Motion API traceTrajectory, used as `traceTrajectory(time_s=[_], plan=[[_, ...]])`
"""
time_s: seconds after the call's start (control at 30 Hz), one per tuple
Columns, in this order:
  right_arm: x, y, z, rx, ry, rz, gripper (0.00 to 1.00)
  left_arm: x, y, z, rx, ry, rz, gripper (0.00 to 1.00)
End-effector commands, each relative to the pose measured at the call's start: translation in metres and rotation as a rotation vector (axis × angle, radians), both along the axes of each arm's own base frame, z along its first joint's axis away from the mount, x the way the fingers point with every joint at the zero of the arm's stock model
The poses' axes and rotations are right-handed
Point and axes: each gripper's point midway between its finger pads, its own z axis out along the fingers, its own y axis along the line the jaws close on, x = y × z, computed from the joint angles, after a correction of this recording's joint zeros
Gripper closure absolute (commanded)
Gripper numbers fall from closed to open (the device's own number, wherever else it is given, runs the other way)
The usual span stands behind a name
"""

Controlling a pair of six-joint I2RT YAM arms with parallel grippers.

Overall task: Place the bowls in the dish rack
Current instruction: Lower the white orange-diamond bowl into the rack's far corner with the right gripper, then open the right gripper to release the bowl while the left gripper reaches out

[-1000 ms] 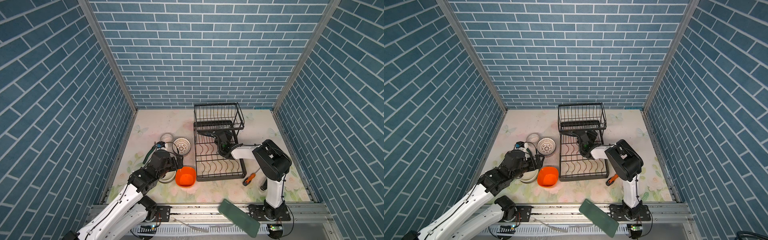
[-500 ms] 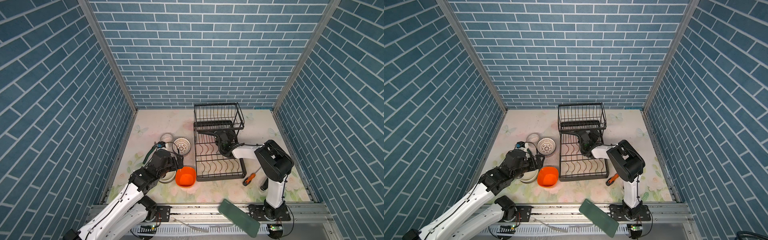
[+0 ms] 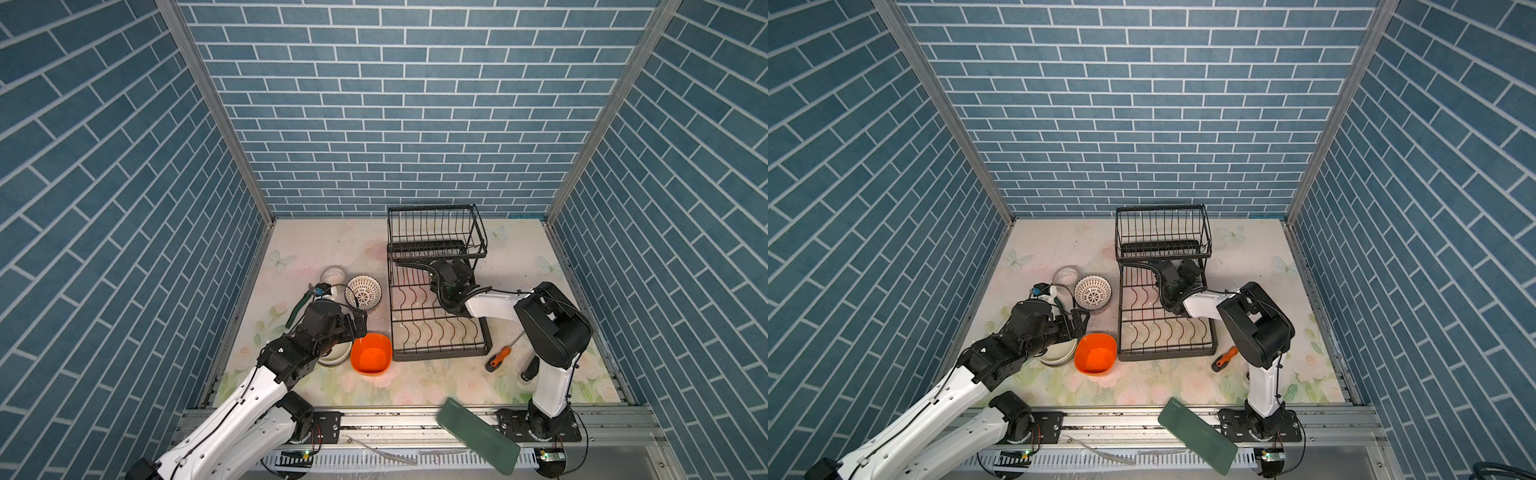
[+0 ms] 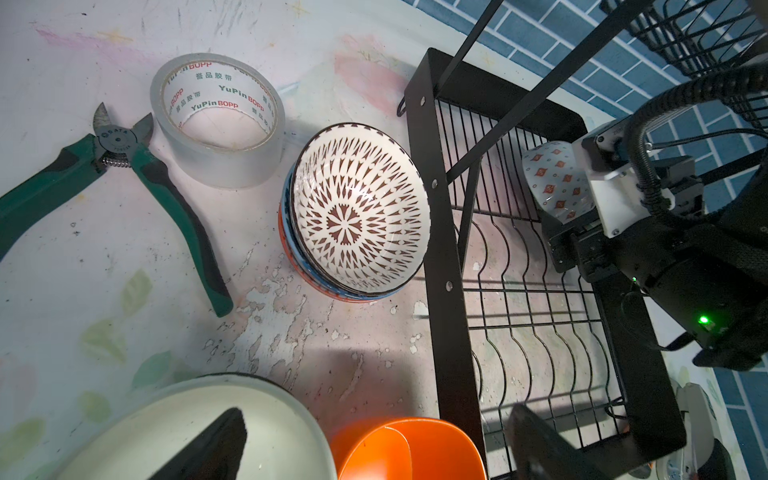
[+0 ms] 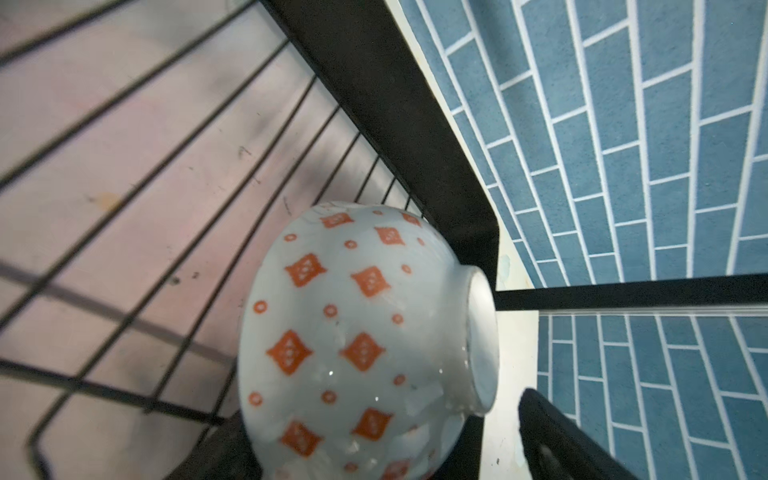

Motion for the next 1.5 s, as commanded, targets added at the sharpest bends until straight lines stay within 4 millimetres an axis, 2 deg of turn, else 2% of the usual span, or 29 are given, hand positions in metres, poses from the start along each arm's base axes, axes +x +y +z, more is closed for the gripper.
traceTrajectory(time_s=[0.0, 0.6, 1.07, 1.47], plan=[[-0.005, 0.025, 0.024, 0.157, -0.027, 0.036, 0.07, 0.0, 0.002, -0.004, -0.002, 0.001, 0.006, 0.0], [-0.035, 0.022, 0.023, 0.295, 0.003, 0.005, 0.08, -0.001, 0.003, -0.007, -0.002, 0.007, 0.009, 0.0], [-0.078, 0.027, 0.014, 0.393, 0.086, 0.007, 0.1, -0.005, 0.004, -0.01, 0.014, 0.045, 0.007, 0.0], [-0.107, 0.027, 0.026, 0.515, 0.135, -0.011, 0.12, -0.007, 0.004, -0.006, 0.059, 0.075, -0.017, 0.0]])
